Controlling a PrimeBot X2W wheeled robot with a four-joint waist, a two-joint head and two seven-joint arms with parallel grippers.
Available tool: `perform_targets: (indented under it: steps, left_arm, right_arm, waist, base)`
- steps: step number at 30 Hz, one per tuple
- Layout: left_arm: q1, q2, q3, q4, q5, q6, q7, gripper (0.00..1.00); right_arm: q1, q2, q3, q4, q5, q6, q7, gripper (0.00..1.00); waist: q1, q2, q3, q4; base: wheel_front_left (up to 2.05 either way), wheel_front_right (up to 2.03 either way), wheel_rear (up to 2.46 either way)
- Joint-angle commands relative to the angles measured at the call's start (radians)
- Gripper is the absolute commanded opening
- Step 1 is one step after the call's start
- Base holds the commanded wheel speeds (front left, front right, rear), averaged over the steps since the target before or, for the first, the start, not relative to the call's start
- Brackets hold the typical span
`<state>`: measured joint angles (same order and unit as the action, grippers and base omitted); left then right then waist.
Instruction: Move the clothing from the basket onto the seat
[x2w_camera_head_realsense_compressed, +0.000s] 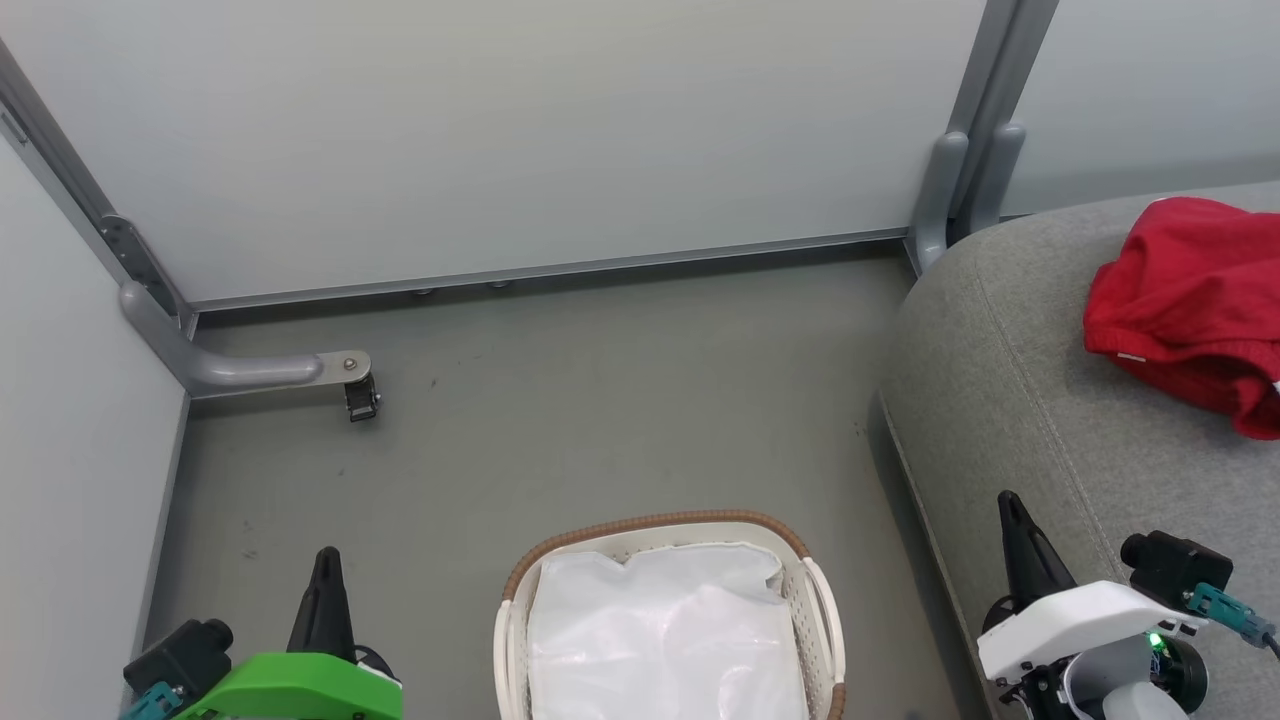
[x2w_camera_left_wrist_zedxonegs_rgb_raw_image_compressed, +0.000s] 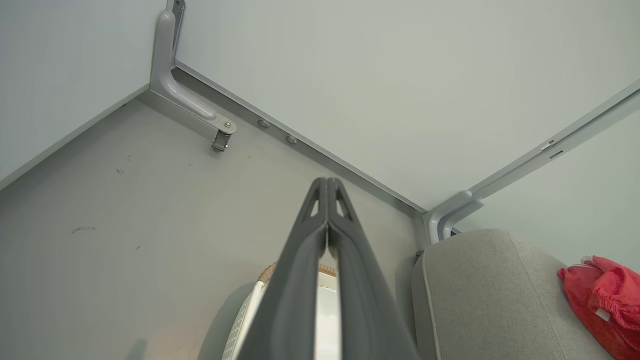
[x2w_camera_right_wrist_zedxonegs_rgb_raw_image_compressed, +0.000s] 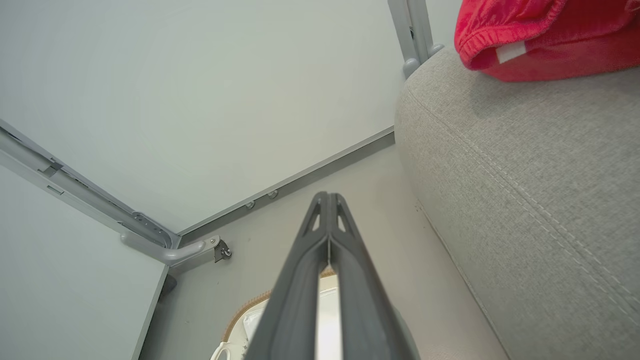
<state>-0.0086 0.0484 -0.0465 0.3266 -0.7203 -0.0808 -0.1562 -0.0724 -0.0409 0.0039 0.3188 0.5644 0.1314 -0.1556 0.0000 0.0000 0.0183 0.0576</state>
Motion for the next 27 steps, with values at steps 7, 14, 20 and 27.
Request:
perform_targets:
  steps: [7, 14, 20, 27]
  left_arm:
    - [-0.04, 0.002, 0.024, -0.025, -0.112, -0.011, 0.032, 0.0]
    - [-0.048, 0.002, 0.039, -0.031, -0.198, -0.016, 0.058, 0.0]
    - [-0.053, 0.002, 0.05, -0.036, -0.264, -0.018, 0.078, 0.0]
    - [-0.061, 0.002, 0.064, -0.042, -0.336, -0.023, 0.101, 0.0]
  right_arm:
    - [-0.023, -0.005, -0.018, -0.025, 0.131, 0.0, 0.033, 0.0]
    - [-0.026, -0.006, -0.029, -0.031, 0.23, 0.0, 0.059, 0.0]
    - [-0.027, -0.007, -0.038, -0.036, 0.309, 0.0, 0.079, 0.0]
    - [-0.03, -0.007, -0.047, -0.041, 0.393, 0.0, 0.101, 0.0]
  waist:
    - [0.0, 0.0, -0.001, -0.004]
    - [0.0, 0.0, -0.002, -0.008]
    - [0.0, 0.0, -0.003, -0.011]
    - [0.0, 0.0, -0.004, -0.015]
  base:
    - [0.0, 0.0, 0.0]
    - [0.0, 0.0, 0.0]
    - [0.0, 0.0, 0.0]
    - [0.0, 0.0, 0.0]
